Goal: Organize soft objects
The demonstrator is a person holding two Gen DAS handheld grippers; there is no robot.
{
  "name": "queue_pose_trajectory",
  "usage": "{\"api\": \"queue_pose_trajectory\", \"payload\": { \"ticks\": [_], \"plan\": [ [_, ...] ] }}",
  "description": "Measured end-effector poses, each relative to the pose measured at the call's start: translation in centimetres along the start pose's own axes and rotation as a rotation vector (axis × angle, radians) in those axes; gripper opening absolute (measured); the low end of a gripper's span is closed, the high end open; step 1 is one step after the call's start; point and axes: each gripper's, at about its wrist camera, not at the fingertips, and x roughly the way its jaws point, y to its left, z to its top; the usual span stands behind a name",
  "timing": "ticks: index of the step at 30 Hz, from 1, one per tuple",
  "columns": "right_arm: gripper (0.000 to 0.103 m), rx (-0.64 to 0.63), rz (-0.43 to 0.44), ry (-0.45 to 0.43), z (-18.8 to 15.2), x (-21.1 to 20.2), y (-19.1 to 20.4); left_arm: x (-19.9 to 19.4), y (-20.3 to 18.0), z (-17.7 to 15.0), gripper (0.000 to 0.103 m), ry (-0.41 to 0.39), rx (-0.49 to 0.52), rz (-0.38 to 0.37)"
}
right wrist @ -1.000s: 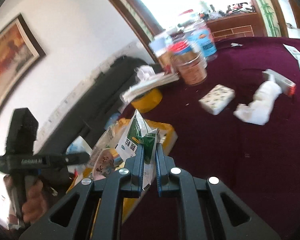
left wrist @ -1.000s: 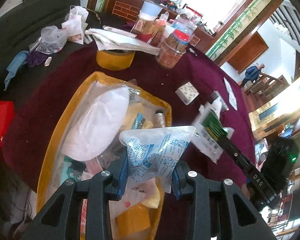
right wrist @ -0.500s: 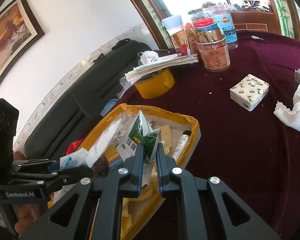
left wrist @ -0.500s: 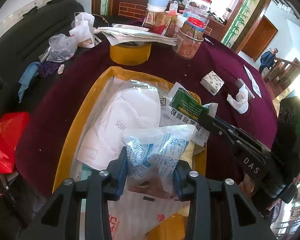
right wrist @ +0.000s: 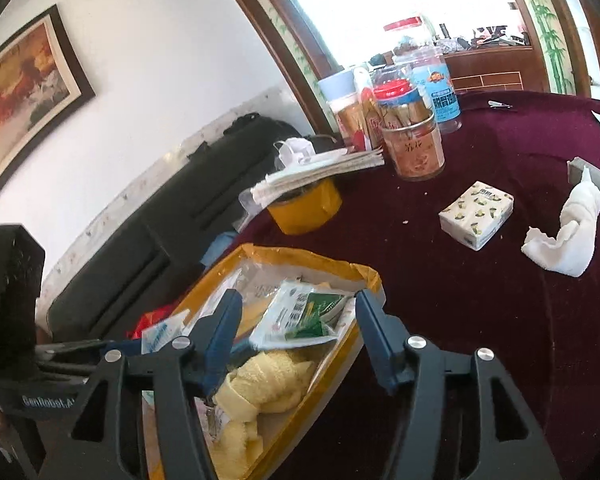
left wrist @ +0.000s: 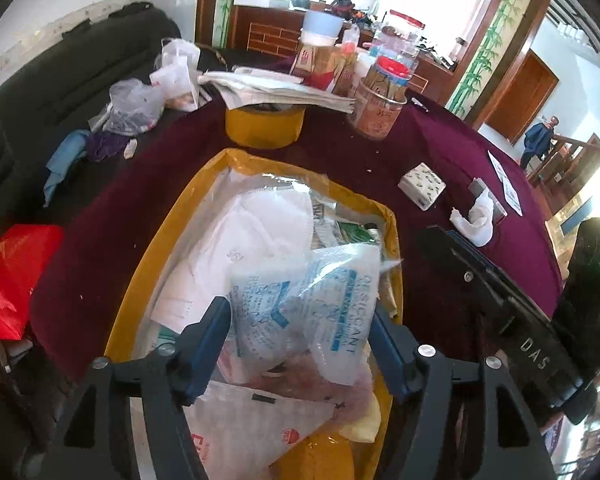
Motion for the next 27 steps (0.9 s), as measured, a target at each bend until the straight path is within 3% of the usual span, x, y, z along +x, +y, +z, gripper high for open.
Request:
{"api": "queue_pose_trajectory", "payload": {
  "ticks": [6,11,20,27],
  "plan": [
    [0.059,0.035,0.013,-0.011,0.4,-0.3,-0.7,-0.8,-0.7,-0.4,0.074,-0.052,0.025,0.052],
    [0.062,0.043,0.0,-0.033,0.4,-0.8,-0.9,-1.7,-1.2,-1.0,0.084,-0.128,0.041,0.146],
    [0.067,0.056,-0.016,-0.021,0.4,-0.6,-1.3,-1.3,-2.2,-1.9,0.086,-0.117,0.06,0.203],
    [0.067,0.029,-0.042,-0.019,0.2,-0.5,-0.9,-2.8,-3.5,-3.0,0.089,-0.193,0.105,0.286]
  ]
}}
